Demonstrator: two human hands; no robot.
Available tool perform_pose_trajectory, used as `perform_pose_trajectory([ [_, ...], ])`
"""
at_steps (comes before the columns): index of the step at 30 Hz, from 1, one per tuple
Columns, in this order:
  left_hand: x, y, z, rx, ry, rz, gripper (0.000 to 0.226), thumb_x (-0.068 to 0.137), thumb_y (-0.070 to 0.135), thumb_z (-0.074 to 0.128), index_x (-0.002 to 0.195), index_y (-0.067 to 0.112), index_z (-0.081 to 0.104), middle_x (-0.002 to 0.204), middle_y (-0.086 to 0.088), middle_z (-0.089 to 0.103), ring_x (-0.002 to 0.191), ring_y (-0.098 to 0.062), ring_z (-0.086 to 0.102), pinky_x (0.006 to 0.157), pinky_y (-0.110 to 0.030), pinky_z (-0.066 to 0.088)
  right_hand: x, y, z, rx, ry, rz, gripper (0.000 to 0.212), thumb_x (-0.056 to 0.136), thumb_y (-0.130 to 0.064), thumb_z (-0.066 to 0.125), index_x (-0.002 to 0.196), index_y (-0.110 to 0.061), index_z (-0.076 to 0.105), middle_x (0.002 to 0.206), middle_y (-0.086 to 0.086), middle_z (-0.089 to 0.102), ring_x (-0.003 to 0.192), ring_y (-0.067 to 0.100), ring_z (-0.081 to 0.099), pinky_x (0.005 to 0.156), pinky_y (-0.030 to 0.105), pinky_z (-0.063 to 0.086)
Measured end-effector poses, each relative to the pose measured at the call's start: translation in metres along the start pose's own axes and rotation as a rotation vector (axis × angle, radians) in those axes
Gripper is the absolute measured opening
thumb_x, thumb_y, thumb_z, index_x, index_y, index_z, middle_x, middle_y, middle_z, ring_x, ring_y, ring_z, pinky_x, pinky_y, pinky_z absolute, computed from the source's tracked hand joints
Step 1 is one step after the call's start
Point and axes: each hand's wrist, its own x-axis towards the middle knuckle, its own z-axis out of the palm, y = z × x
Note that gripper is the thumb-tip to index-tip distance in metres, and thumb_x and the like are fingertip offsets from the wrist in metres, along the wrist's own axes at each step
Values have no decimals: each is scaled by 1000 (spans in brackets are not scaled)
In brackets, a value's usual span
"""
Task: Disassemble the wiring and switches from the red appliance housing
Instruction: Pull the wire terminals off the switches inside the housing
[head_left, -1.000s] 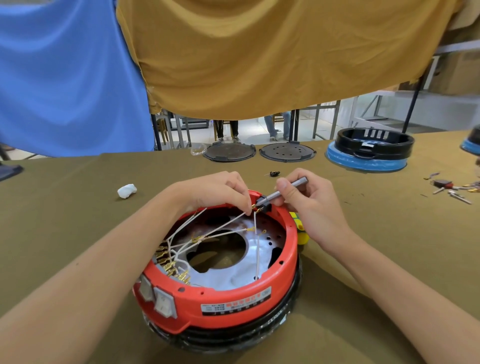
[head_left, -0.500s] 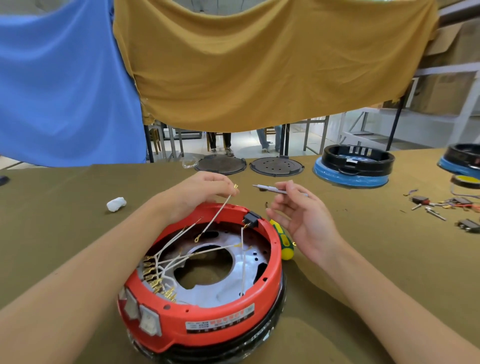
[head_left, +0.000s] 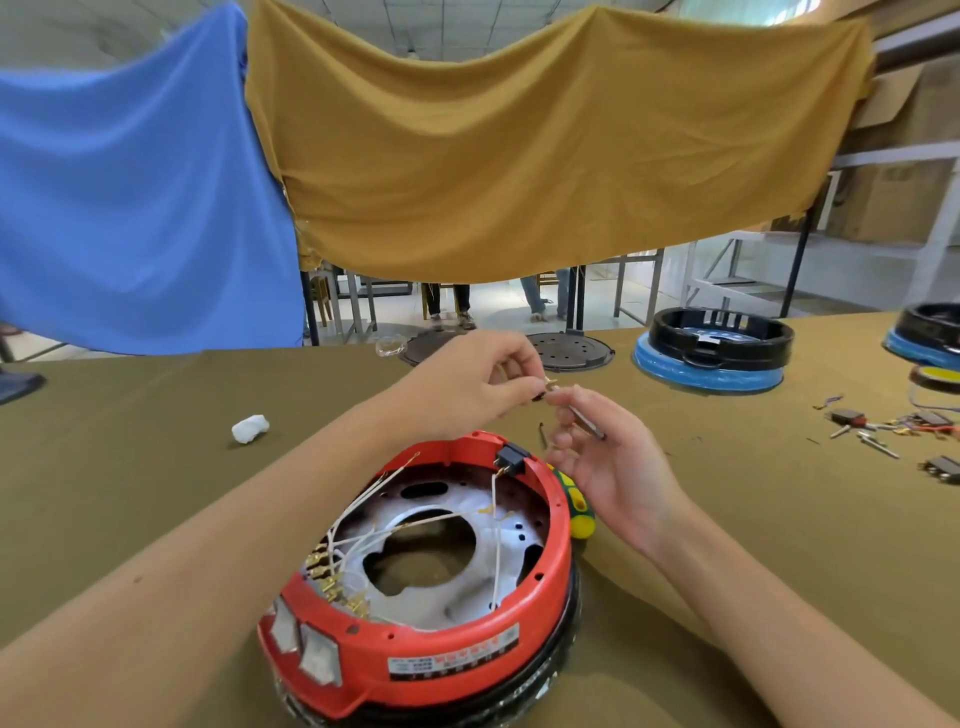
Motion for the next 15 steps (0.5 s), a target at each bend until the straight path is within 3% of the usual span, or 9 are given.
perform_pose_trajectory([
  [6,-7,-5,6,6,24,-29,8,95,20,64,96,13,67,79,4,67,61,-3,51,64,-19,42,-4,0,3,-146,25,-74,19,79,-24,74,92,-10,73,66,0,50,61,10,47,63,25,46],
  [12,-8,-6,12,-48,-3,-63,8,94,21,66,94,14,69,80,2,71,69,-7,61,70,-27,54,-4,2,3,-206,61,-98,5,90,-13,69,91,-11,73,70,2,53,60,11,47,64,27,47],
  [15,-11,-7,10,-93,-2,-70,9,95,23,65,99,16,70,87,2,73,77,-11,68,73,-25,56,-2,0,2,-146,125,-88,6,91,-10,68,90,-11,73,68,3,55,58,11,51,63,26,49],
])
